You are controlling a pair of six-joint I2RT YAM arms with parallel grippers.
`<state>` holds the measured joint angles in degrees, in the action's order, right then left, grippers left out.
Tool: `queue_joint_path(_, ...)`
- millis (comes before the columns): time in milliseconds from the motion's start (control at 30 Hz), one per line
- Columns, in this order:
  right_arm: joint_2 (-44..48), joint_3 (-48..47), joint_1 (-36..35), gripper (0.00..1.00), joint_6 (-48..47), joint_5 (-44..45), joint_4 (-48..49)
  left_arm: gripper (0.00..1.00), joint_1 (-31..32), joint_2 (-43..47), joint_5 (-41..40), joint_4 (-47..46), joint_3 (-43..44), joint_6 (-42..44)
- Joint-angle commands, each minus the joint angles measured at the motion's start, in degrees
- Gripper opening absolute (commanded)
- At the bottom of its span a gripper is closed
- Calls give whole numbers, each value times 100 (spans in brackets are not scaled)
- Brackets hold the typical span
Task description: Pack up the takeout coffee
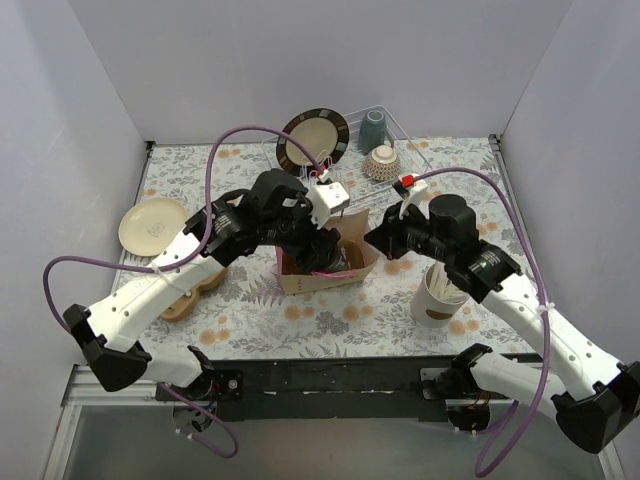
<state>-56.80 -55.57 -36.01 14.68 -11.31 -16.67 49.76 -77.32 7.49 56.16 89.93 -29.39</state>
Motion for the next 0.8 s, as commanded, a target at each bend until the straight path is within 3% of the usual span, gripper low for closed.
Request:
queue_joint_path(0,589,537,6,1,-457,-214,883,0,113,322,-441,-246,-344,293)
queue_joint_path(200,897,758,-11,1,-703,94,744,0,254,323,-913,-307,-494,565)
queue_joint_path(433,1065,1057,-231,1,-510,928,1323,0,254,296,-1442,-676,-652,1022)
queue_joint_path(767,793,1153,-740,1,-290,1843,1912,0,262,375,-1452,-1265,-1073,1392)
